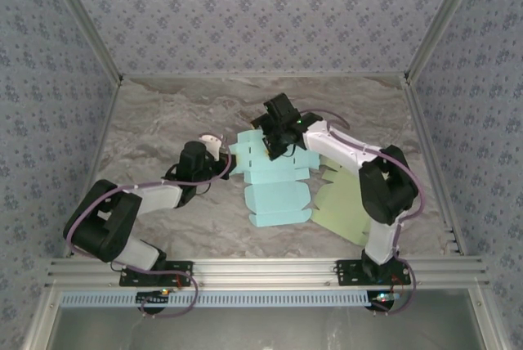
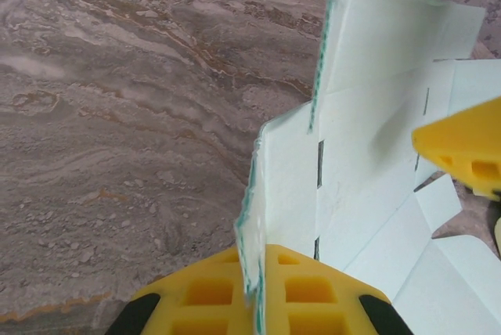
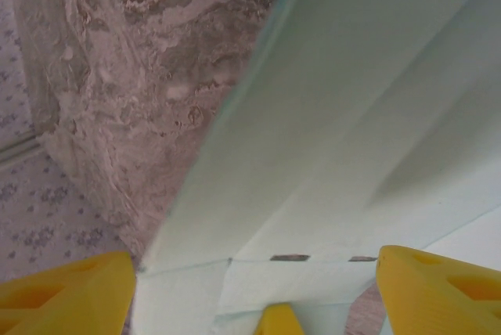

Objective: Fold the paper box

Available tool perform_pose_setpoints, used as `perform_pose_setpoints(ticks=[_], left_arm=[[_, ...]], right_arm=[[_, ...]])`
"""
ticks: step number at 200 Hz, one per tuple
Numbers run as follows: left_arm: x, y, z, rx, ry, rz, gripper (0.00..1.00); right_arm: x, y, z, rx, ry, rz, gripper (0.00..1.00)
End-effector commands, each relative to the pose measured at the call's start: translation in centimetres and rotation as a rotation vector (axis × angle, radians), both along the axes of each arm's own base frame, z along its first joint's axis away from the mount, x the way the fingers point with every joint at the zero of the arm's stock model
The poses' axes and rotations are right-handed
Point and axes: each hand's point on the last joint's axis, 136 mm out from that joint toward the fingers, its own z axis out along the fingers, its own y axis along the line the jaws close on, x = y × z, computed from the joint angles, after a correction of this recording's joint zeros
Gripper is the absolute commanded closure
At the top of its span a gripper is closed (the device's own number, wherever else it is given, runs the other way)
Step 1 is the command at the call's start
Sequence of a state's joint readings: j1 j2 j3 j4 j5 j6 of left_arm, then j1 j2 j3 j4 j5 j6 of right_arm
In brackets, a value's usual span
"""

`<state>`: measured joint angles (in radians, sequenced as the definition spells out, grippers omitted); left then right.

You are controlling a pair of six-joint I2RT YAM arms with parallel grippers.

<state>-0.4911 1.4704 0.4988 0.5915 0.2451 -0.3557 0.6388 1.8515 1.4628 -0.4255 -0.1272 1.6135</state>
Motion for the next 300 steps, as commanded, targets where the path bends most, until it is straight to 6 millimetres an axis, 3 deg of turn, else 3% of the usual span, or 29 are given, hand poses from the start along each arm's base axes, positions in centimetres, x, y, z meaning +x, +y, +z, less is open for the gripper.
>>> perform_pose_setpoints(ticks=[1,34,55,81,124,163,184,211,246,281,300], left_arm=[[0.6,0.1,1.1,-0.01,-0.069,0.014,1.0],[0.7,0.0,0.8,-0.019,-0.051,0.022,1.0],[0.9,0.2,0.6,-0.026,-0.045,0.042,1.0],[1.1,0.3,0.7,-0.034,-0.044,0.055,1.0],[1.1,0.5,0.7,-0.04,-0.049,0.071,0.99],[1.1,0.9,0.7,-0.039,-0.049,0.089,0.99],[1.0,1.3,0.4,-0.03,-0.055,0.106,0.99],[0.6,1.7,0.5,-0.028,-0.094,0.109,1.0],[0.2,1.7,1.5,-0.043,-0.149,0.097,1.0],[0.0,1.6,2.2,-0.048,-0.175,0.081,1.0],[-0.1,1.6,2.4,-0.045,-0.178,0.08,1.0]], right_arm=[[1.5,-2.2,0.5,-0.03,0.031,-0.081,0.25],[1.7,-2.9,1.1,-0.057,-0.012,-0.084,0.47],[1.2,-2.4,0.3,-0.034,0.012,-0.069,0.59],[0.6,-1.8,-0.7,-0.006,0.046,-0.062,0.6],[0.5,-1.4,-0.6,0.018,0.058,-0.067,0.58],[0.3,-0.4,-1.0,0.03,0.071,-0.051,0.66],[0.4,-0.1,-1.0,0.051,0.07,-0.046,0.66],[0.4,-0.4,-0.8,0.069,0.086,-0.064,0.5],[0.7,-0.5,-0.5,0.082,0.111,-0.104,0.37],[1.2,1.2,-1.0,0.146,0.149,-0.096,0.35],[1.3,1.4,-1.1,0.135,0.151,-0.096,0.42]])
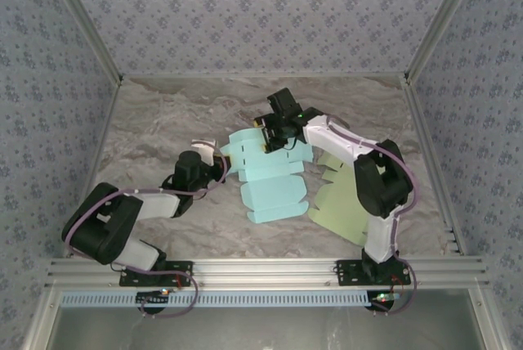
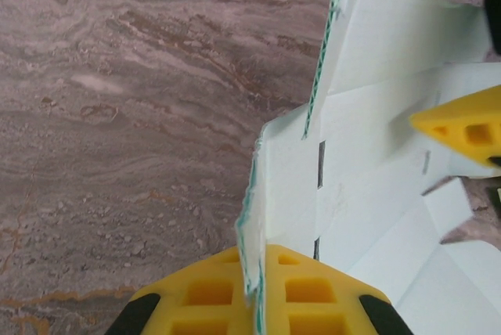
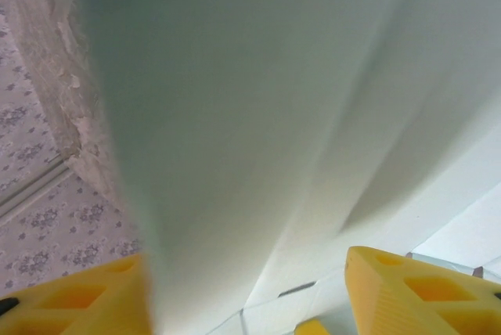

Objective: Fold the paper box

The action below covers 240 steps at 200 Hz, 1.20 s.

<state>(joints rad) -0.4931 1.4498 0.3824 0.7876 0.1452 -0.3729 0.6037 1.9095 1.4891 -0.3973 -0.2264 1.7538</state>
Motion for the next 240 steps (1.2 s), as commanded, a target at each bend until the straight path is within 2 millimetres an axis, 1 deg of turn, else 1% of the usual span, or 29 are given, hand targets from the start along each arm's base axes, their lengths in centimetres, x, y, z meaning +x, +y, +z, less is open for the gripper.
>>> perform_pose_setpoints(ticks=[1,27,45,51,81,117,127,145,158,168,175,178,179,182,203,240], left_arm=[[0.0,-0.3,2.0,-0.017,-0.082,-0.015,1.0],[0.1,-0.4,1.8,-0.002,-0.067,-0.02,1.0],[0.1,-0.5,1.2,0.007,-0.042,-0.028,1.0],[0.1,-0.5,1.1,0.005,-0.036,-0.027,0.98],[0.1,-0.3,0.6,-0.005,-0.014,-0.015,0.82],[-0.9,-0.5,1.6,-0.033,0.0,-0.053,0.59],[-1.3,-0.4,2.0,-0.045,0.001,-0.055,0.52],[-1.9,0.2,2.4,-0.058,-0.01,-0.036,0.4],[-2.2,0.8,2.5,-0.056,-0.016,-0.015,0.36],[-2.4,1.1,2.6,-0.051,-0.027,-0.008,0.35],[-2.6,1.2,2.5,-0.047,-0.034,-0.009,0.35],[-2.6,1.3,2.5,-0.045,-0.036,-0.009,0.35],[-2.6,1.3,2.5,-0.045,-0.037,-0.01,0.35],[-2.7,1.3,2.5,-0.043,-0.04,-0.01,0.35],[-2.9,1.7,2.0,-0.025,-0.052,0.0,0.36],[-3.0,2.1,0.6,0.004,-0.025,0.01,0.37]], right_arm=[[0.2,0.7,0.0,0.017,0.033,-0.014,0.43],[0.7,0.2,0.7,-0.008,-0.002,-0.019,0.63],[0.8,-0.2,1.3,-0.032,-0.03,-0.004,0.7],[0.8,-0.4,1.4,-0.042,-0.037,0.0,0.72],[1.0,-1.2,1.5,-0.065,-0.087,0.041,0.87],[1.2,-1.2,1.9,-0.058,-0.191,0.12,1.0],[1.2,-1.2,2.0,-0.046,-0.222,0.135,1.0],[1.5,-0.8,2.6,-0.01,-0.32,0.182,1.0],[1.6,-0.7,3.0,0.02,-0.388,0.206,1.0],[1.6,-0.5,3.1,0.048,-0.435,0.229,1.0],[1.8,-0.5,3.6,0.075,-0.477,0.239,1.0],[2.0,-0.3,4.1,0.091,-0.503,0.245,1.0],[1.8,-0.4,3.6,0.091,-0.496,0.249,1.0],[1.7,-0.5,3.2,0.097,-0.504,0.255,1.0],[1.5,-0.3,4.1,0.161,-0.578,0.302,1.0],[0.6,-0.1,4.6,0.227,-0.628,0.38,1.0]])
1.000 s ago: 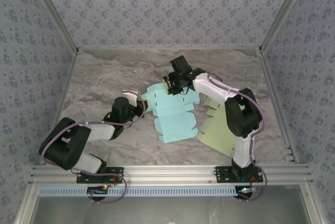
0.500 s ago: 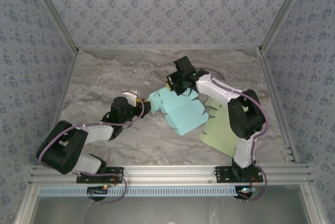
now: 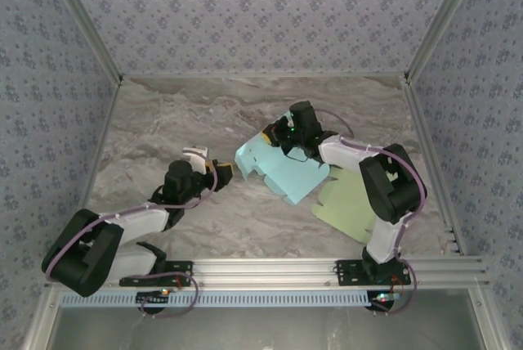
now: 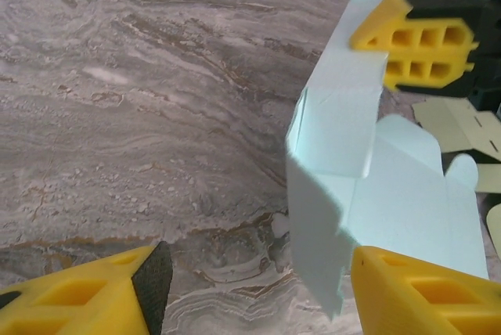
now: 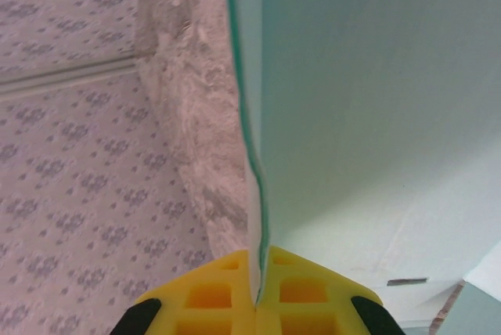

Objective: Fold the paper box

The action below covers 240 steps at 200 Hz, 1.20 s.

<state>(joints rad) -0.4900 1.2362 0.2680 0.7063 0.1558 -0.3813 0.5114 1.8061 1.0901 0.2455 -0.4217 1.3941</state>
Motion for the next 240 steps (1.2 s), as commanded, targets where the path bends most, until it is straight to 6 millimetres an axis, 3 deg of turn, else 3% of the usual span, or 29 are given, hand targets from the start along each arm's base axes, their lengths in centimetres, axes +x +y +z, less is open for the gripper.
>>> perform_pose_setpoints(ticks=[1,29,75,92,115,119,124,146,240], left_arm=[[0.2,0.4,-0.3,0.021,-0.015,0.014,0.37],[0.9,0.2,0.5,-0.013,-0.01,0.03,0.37],[1.0,-0.5,6.1,-0.102,-0.109,0.005,0.36],[1.0,-1.0,7.0,-0.049,-0.116,-0.03,0.35],[1.5,-2.1,5.6,0.012,-0.052,-0.088,0.34],[1.6,-2.3,5.2,0.011,-0.034,-0.094,0.3],[1.7,-2.5,4.8,0.006,-0.013,-0.1,0.18],[2.3,-3.5,3.5,0.006,0.051,-0.126,0.06],[4.7,-3.3,-0.3,0.145,0.21,-0.067,0.13]], right_arm=[[-0.3,1.1,4.1,0.095,-0.17,0.109,1.0],[-1.2,1.5,4.0,0.096,-0.207,0.166,1.0],[-1.5,1.2,3.3,0.076,-0.231,0.183,1.0],[-1.5,1.3,2.7,0.076,-0.221,0.187,1.0],[-1.3,1.4,2.2,0.087,-0.208,0.188,1.0],[-1.3,1.5,2.1,0.091,-0.204,0.187,1.0],[-1.3,1.5,1.9,0.093,-0.199,0.185,1.0],[-1.3,1.6,1.5,0.108,-0.179,0.18,1.0],[-1.4,1.9,1.2,0.117,-0.143,0.171,1.0]])
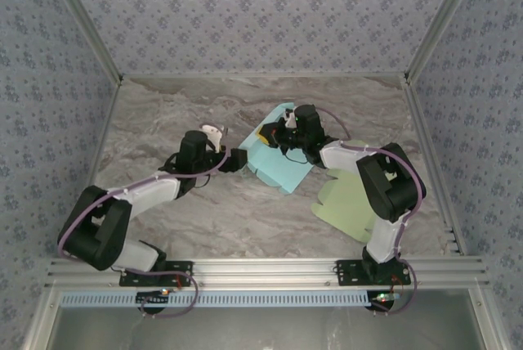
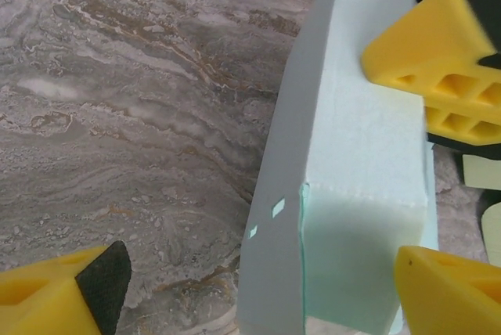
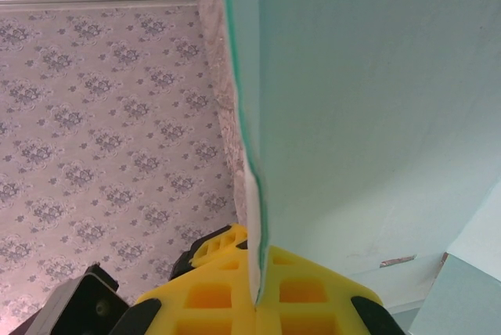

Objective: Fold the paper box

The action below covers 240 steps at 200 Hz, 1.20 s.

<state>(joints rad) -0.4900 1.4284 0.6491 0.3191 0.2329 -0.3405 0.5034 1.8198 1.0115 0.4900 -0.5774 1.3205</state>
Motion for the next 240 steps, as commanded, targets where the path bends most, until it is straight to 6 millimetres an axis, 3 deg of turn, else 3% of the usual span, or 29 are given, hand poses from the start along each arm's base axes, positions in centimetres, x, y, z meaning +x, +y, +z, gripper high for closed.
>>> perform_pose_setpoints(ticks=[1,54,108,149,183,210,240], left_arm=[[0.5,0.4,-1.1,0.057,0.041,0.018,0.13],[0.6,-0.4,-1.8,0.053,0.065,-0.014,0.15],[-1.9,-3.2,-1.5,0.009,-0.006,-0.183,0.16],[-2.3,-2.7,-1.8,-0.008,-0.016,-0.164,0.16],[-3.7,-2.3,-0.5,-0.065,-0.072,-0.171,0.13],[-4.3,0.2,-0.9,-0.037,-0.073,-0.058,0.02],[-5.1,2.4,-1.3,0.002,-0.106,0.016,0.01]], right_arm=[[-0.2,0.3,-0.3,0.012,0.015,0.012,1.0],[-0.4,0.7,-1.0,0.012,0.044,0.0,1.0],[-0.1,0.8,-1.3,0.026,0.0,-0.003,1.0],[0.2,0.9,-1.0,0.042,-0.074,0.045,1.0],[0.5,0.7,-1.6,0.066,-0.087,0.075,1.0],[0.4,0.8,-2.3,0.067,-0.075,0.096,1.0],[0.3,0.8,-2.9,0.069,-0.056,0.1,1.0]])
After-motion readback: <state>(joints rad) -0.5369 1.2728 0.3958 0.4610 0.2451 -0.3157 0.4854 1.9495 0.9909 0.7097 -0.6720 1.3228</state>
